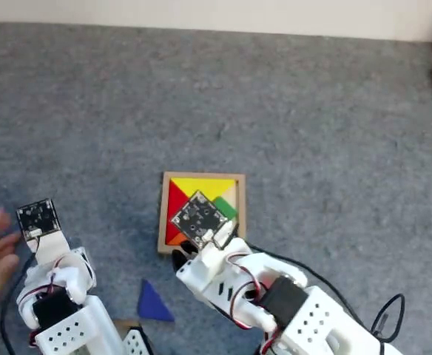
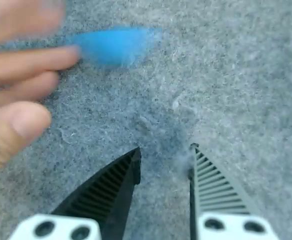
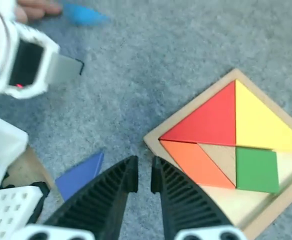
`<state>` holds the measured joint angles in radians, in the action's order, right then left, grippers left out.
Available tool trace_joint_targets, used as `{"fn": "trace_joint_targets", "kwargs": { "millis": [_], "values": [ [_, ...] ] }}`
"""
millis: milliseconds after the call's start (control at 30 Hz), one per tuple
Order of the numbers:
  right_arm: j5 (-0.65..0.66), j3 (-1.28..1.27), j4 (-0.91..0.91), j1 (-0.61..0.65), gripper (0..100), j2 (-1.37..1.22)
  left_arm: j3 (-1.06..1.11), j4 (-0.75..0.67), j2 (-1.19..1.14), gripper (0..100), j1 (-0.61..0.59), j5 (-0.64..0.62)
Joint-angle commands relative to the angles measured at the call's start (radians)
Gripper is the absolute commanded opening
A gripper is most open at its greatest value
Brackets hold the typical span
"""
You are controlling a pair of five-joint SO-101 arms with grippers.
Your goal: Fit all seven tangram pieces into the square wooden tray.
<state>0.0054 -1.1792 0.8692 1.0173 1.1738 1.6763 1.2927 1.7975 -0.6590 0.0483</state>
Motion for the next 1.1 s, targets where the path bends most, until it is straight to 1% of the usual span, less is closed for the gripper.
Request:
{"fn": "trace_joint_targets", "kwargs": {
  "millis": [0, 133, 167, 233, 300, 333, 400, 500, 600, 667, 867, 1000, 1067],
  "values": [
    [-0.005, -0.024, -0.064, 0.012, 6.3, -0.008, 0.021, 0.006, 0.01, 16, -0.016, -0.002],
    [-0.005, -0.045, -0.065, 0.012, 6.7, -0.008, 0.021, 0.006, 0.01, 16, -0.016, -0.002],
    [-0.011, -0.045, -0.065, 0.012, 8.3, -0.008, 0.021, 0.006, 0.01, 16, -0.016, -0.002],
    [-0.017, -0.045, -0.065, 0.012, 14.2, -0.008, 0.021, 0.006, 0.01, 16, -0.016, -0.002],
    [-0.095, -0.039, -0.065, 0.024, 20.1, -0.013, 0.021, 0.006, 0.01, 16, -0.016, -0.002],
    [-0.13, -0.038, -0.065, 0.042, 22.6, -0.028, 0.021, 0.006, 0.01, 16, -0.016, -0.002],
    [-0.149, 0.005, -0.076, 0.09, 25.7, -0.084, 0.021, 0.006, 0.01, 16, -0.016, -0.002],
    [-0.152, 0.071, -0.084, 0.156, 25.7, -0.231, 0.021, 0.006, 0.01, 16, -0.016, -0.002],
    [-0.164, 0.13, -0.085, 0.174, 25.6, -0.375, 0.021, 0.006, 0.01, 16, -0.016, -0.002],
    [-0.226, 0.179, -0.085, 0.174, 25.6, -0.45, 0.021, 0.006, 0.01, 16, -0.016, -0.002],
    [-0.376, 0.265, -0.087, 0.185, 25.6, -0.587, 0.021, 0.006, 0.01, 16, -0.016, -0.002],
    [-0.391, 0.28, -0.091, 0.252, 25.6, -0.654, 0.021, 0.006, 0.01, 16, -0.016, -0.002],
    [-0.393, 0.275, -0.14, 0.292, 25.6, -0.688, 0.021, 0.006, 0.01, 16, -0.016, -0.002]
  ]
}}
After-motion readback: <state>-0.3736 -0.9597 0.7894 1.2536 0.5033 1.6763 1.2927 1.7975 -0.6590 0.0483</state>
